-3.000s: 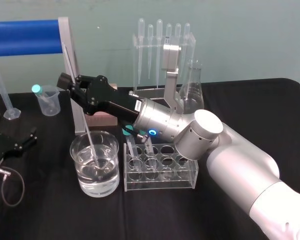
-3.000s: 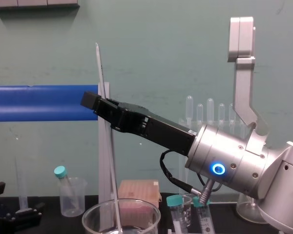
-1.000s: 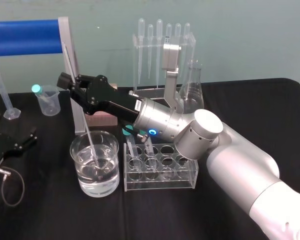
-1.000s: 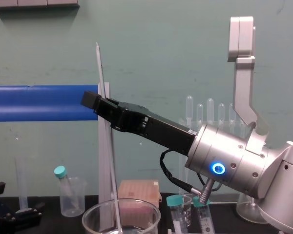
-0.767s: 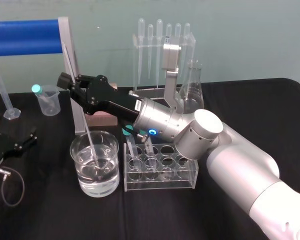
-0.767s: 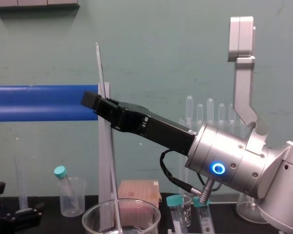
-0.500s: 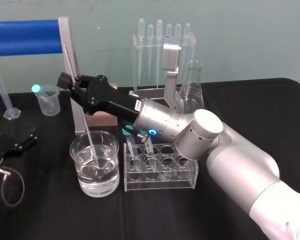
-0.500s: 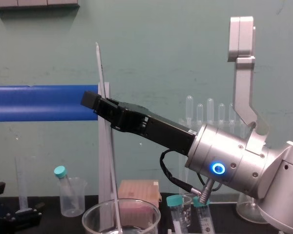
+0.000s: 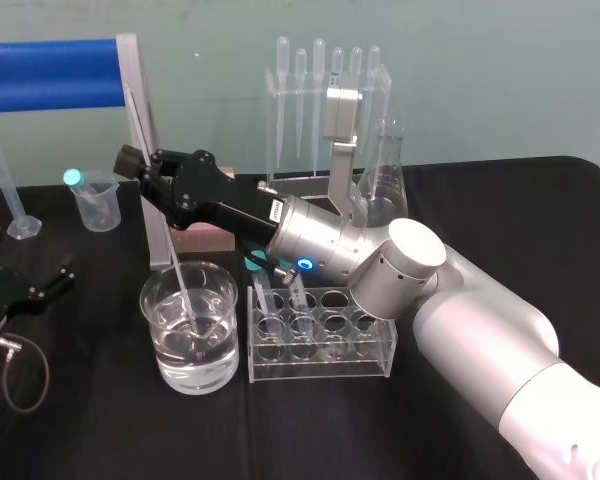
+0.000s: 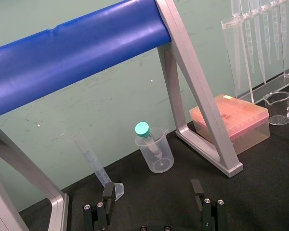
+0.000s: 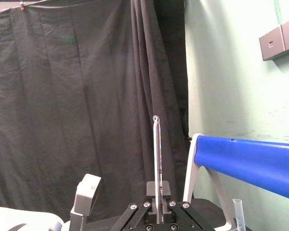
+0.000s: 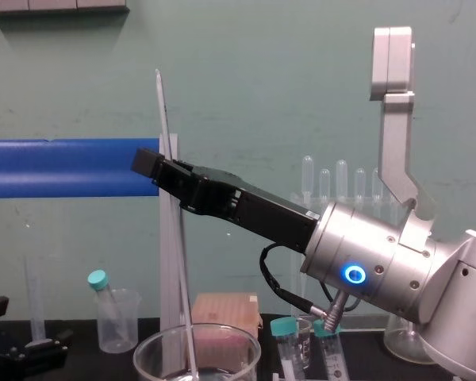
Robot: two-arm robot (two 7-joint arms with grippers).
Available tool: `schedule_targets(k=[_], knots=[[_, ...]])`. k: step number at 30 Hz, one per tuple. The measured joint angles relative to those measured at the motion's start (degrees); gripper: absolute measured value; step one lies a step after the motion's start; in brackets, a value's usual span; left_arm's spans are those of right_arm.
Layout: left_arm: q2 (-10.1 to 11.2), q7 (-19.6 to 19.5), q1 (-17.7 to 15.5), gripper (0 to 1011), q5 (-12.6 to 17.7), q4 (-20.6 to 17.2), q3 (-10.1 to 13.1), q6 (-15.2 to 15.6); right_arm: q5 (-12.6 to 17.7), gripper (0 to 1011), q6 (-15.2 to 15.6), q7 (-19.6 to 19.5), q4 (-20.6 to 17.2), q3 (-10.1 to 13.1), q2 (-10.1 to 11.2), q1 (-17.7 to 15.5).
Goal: Hold the thermometer with one hand and immerse one end into the beaker, then reinsert it into the test tube rack.
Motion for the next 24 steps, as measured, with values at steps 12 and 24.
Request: schedule_targets(k=[12,24], knots=[[0.0,0.0,0.0,1008,0.0,0.0,0.0,0.0,0.0,55,0.0,0.0,0.0,0.0,0.0,0.0],[0.0,0.0,0.0,1008,0.0,0.0,0.0,0.0,0.0,55,0.0,0.0,0.0,0.0,0.0,0.0]])
